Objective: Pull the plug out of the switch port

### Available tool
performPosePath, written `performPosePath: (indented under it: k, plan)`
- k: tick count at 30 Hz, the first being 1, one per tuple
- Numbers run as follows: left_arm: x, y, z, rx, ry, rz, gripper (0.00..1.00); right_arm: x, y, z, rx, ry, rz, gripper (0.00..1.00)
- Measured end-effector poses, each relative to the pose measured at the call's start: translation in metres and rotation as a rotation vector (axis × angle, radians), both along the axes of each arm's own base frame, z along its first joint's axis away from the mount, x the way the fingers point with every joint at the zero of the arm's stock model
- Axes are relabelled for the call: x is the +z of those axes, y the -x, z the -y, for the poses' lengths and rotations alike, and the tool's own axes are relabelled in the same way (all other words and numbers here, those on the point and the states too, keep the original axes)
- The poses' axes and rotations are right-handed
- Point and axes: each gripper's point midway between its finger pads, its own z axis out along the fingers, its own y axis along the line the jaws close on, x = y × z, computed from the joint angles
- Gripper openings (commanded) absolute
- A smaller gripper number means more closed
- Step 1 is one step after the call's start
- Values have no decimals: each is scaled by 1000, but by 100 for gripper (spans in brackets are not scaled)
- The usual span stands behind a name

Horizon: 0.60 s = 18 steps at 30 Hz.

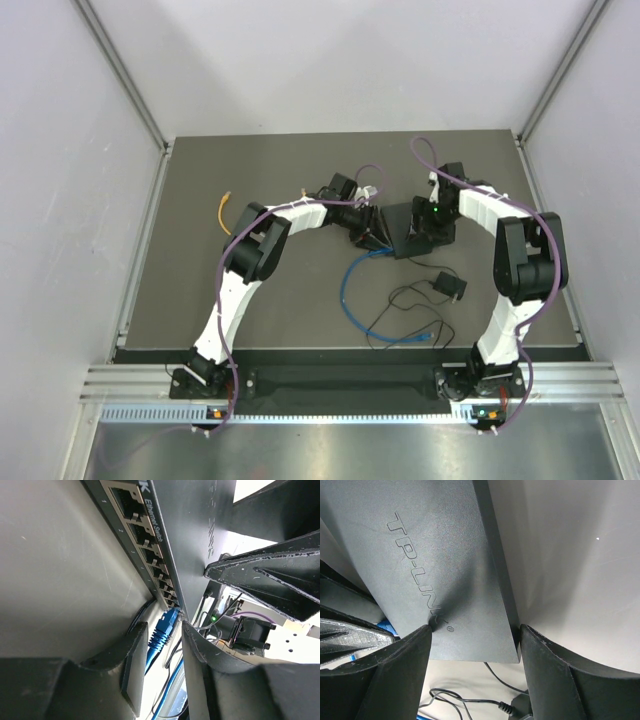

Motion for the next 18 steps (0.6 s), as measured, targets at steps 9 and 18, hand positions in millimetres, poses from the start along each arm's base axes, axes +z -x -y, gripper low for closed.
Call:
performPosePath:
  k: [9,18]
  plan:
    - [0,-1,0,6,-19,-4,40,0,0,0,0,2,0,68]
    - [-3,-1,0,15,-76,-22,30,0,0,-2,5,16,3,68]
